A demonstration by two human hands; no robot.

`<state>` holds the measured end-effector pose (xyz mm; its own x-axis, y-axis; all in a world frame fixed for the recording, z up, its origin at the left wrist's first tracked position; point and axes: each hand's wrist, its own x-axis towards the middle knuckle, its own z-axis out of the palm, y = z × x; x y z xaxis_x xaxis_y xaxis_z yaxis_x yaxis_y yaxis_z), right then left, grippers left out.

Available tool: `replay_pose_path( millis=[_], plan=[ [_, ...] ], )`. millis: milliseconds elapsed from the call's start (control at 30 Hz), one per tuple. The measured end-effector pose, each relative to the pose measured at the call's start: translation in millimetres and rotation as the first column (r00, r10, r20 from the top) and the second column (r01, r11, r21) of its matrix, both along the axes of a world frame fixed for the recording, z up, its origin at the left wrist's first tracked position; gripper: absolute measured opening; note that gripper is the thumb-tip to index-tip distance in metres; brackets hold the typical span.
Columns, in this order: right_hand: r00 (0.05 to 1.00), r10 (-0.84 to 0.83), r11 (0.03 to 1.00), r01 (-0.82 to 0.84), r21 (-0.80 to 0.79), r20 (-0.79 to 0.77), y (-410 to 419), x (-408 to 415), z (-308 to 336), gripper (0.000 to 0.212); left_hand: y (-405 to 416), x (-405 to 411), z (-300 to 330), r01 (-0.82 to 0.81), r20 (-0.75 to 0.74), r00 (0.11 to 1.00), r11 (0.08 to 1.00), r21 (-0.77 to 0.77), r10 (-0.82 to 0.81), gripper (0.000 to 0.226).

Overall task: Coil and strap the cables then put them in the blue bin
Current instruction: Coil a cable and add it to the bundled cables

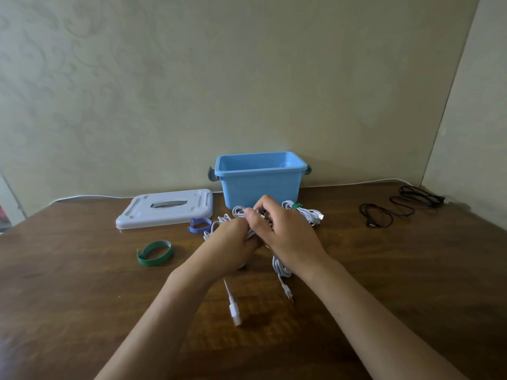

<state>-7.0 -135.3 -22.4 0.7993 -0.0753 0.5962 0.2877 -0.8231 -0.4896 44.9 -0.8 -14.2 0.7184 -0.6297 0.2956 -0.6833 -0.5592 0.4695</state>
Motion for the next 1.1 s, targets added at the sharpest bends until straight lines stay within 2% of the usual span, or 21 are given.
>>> replay_pose_path(
  millis=[67,100,233,400,467,500,567,600,667,767,833,900,967,1000,1100],
  plan=[
    [0.999,-0.021,0.999,0.023,-0.042,0.041,-3.6,3.1,-0.9,0.032,-0.6,-1.5,0.2,0.040,-0.043,0.998,0.999,-0.019,-0.041,0.010],
    [0.998,-0.031,0.998,0.033,-0.049,0.056,-5.3,4.1,-0.5,0.031,-1.1,-2.6,1.1,0.057,-0.057,0.997,0.998,-0.021,-0.058,0.016],
    [0.995,-0.051,0.998,0.053,-0.020,0.087,-8.2,5.1,2.4,0.026,-0.2,-6.1,5.4,0.123,-0.149,0.980,0.988,-0.088,-0.135,0.015],
    [0.998,-0.058,0.995,0.056,0.086,0.021,-9.5,6.4,2.4,0.030,1.7,-2.4,5.1,0.045,-0.232,0.971,0.997,-0.061,-0.058,0.026],
    [0.999,-0.044,0.986,0.048,0.162,-0.024,-10.2,7.9,2.2,0.033,-1.4,-5.3,4.9,0.007,-0.123,0.992,0.999,0.047,-0.001,0.033],
    [0.998,-0.030,0.975,0.039,0.217,-0.048,-10.0,8.1,2.4,0.034,-2.9,-7.0,5.6,-0.050,0.012,0.999,0.989,0.138,0.049,0.035],
    [0.999,0.012,0.943,0.006,0.334,-0.053,-9.8,7.0,4.9,0.034,-4.3,-10.4,9.6,-0.179,0.292,0.951,0.951,0.251,0.102,0.027],
    [0.999,0.031,0.930,-0.015,0.366,-0.038,-9.3,5.1,5.9,0.033,-3.2,-11.4,11.9,-0.200,0.368,0.925,0.944,0.261,0.094,0.020],
    [0.997,0.076,0.925,-0.075,0.371,0.012,-4.8,1.6,7.8,0.031,4.4,-13.0,17.4,-0.203,0.410,0.909,0.938,0.279,0.075,0.011],
    [0.986,0.160,0.935,-0.139,0.326,-0.039,14.4,0.9,6.7,0.035,34.2,-2.0,11.3,-0.176,0.336,0.938,0.952,0.249,0.085,0.009],
    [0.967,0.211,0.947,-0.166,0.277,-0.143,29.0,3.1,5.5,0.045,62.2,11.0,1.7,-0.134,0.266,0.959,0.985,0.111,0.101,0.019],
    [0.952,0.224,0.959,-0.176,0.221,-0.211,38.9,6.0,5.6,0.040,93.1,21.7,-5.2,-0.146,0.199,0.968,0.988,-0.058,0.155,0.037],
    [0.956,0.192,0.975,-0.162,0.150,-0.220,42.0,11.2,6.1,0.026,122.2,32.3,-9.0,-0.253,0.105,0.956,0.952,-0.175,0.273,0.059],
    [0.959,0.171,0.983,-0.152,0.099,-0.227,41.9,14.9,5.2,0.020,131.9,34.1,-8.5,-0.321,0.031,0.942,0.925,-0.202,0.334,0.062],
    [0.958,0.132,0.988,-0.149,-0.049,-0.254,48.7,28.0,3.0,0.017,147.5,41.2,-10.2,-0.453,-0.126,0.891,0.855,-0.252,0.435,0.045]
  ],
)
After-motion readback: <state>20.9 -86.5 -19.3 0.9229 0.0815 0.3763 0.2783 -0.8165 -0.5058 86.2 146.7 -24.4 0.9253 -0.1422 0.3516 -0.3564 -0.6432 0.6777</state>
